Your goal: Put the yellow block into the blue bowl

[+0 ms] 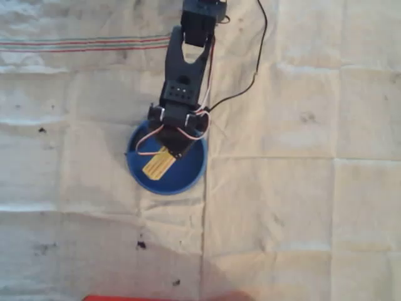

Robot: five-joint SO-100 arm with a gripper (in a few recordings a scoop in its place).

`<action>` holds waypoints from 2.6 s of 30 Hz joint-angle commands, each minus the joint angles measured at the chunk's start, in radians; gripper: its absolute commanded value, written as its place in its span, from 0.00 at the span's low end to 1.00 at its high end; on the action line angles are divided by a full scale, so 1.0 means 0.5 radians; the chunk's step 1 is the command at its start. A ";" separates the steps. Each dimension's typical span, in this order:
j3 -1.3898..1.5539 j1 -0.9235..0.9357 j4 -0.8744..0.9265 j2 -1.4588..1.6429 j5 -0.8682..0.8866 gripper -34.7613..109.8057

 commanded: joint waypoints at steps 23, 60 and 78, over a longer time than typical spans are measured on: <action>-0.169 0.025 0.034 0.304 0.000 0.24; 1.899 -0.859 -0.141 2.856 1.221 0.24; 3.961 -0.874 -0.994 4.172 1.261 0.24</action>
